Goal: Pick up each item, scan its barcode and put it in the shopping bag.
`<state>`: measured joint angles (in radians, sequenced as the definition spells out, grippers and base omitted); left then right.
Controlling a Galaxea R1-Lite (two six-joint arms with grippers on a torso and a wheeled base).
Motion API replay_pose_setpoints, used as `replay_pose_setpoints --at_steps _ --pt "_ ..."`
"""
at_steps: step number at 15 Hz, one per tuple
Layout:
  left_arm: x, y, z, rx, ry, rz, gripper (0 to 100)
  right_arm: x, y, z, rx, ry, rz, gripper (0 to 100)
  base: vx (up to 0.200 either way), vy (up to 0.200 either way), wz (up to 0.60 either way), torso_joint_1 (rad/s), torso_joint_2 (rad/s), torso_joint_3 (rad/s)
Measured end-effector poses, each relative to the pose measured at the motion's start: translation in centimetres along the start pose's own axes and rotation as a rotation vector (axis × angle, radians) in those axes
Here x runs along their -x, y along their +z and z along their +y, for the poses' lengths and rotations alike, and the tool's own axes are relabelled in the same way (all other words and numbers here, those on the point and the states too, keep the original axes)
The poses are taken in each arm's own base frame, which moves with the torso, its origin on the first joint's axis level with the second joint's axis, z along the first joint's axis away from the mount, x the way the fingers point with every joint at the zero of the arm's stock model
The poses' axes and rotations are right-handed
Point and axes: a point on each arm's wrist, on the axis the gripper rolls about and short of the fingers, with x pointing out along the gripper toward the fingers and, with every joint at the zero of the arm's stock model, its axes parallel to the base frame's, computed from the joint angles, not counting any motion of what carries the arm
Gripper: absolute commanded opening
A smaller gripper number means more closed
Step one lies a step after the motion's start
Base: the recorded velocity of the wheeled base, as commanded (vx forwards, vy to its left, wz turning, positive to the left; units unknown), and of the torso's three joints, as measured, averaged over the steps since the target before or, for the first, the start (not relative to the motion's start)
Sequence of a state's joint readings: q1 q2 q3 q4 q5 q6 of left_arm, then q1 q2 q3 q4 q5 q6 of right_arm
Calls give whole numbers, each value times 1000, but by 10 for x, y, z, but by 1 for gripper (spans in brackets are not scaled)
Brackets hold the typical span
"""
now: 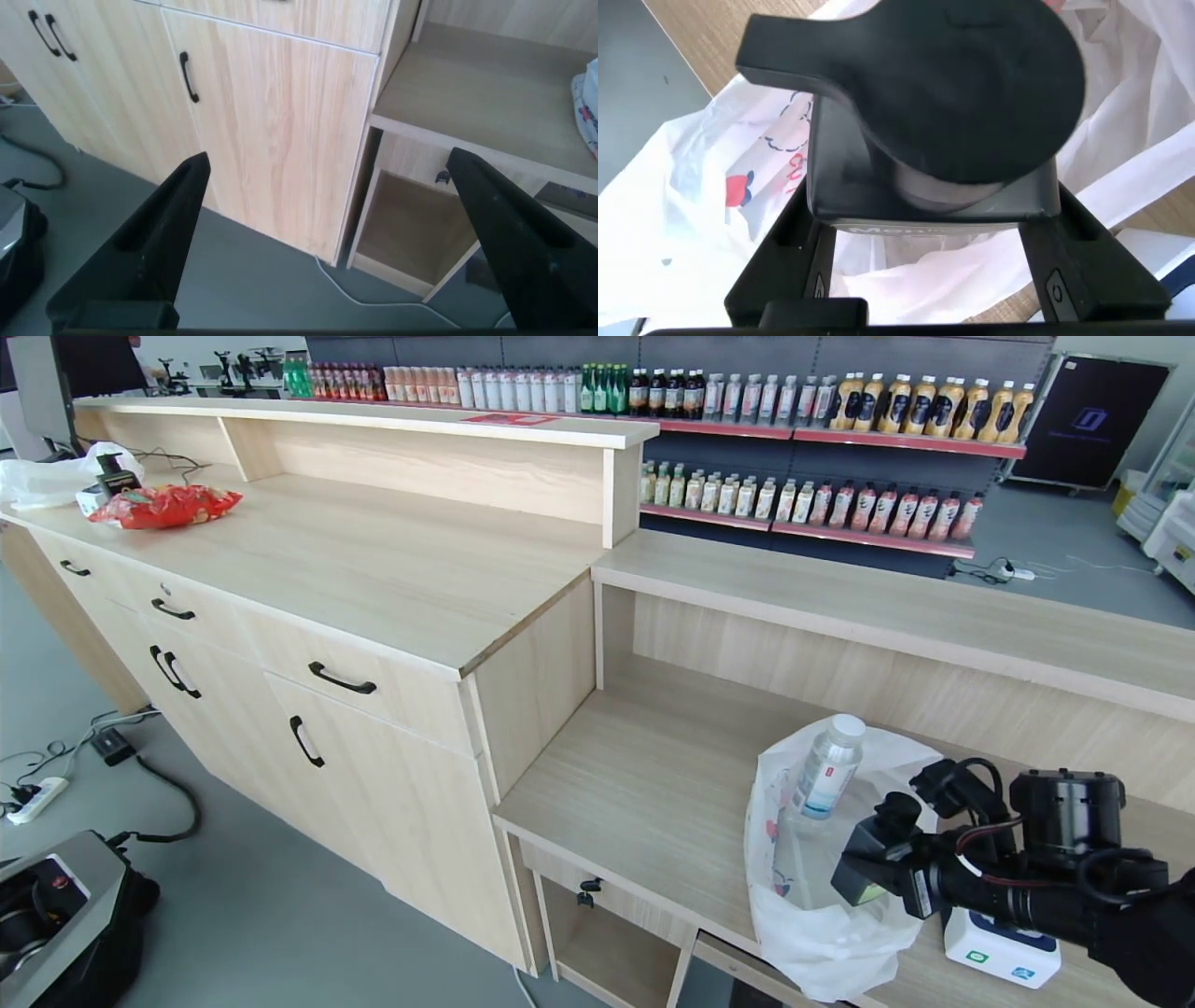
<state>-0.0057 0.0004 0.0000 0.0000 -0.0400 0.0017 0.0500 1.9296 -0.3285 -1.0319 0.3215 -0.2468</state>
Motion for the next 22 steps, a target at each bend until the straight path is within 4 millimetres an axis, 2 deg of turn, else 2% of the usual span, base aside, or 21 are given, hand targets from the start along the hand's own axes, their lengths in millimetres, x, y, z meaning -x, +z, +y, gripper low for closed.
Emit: replay_pose_setpoints --at_steps 5,14,15,22 --pt "0 0 0 0 -1 0 100 -10 -9 -2 -6 2 19 0 0 0 0 0 0 0" --pt "0 0 0 0 0 0 100 -16 -21 -12 38 -21 52 0 0 0 0 0 0 0" --pt "0 0 0 0 0 0 100 -16 -22 -12 39 -20 55 100 0 0 0 0 0 0" --pt "0 0 0 0 0 0 100 -10 -22 -13 34 -32 48 100 0 0 0 0 0 0"
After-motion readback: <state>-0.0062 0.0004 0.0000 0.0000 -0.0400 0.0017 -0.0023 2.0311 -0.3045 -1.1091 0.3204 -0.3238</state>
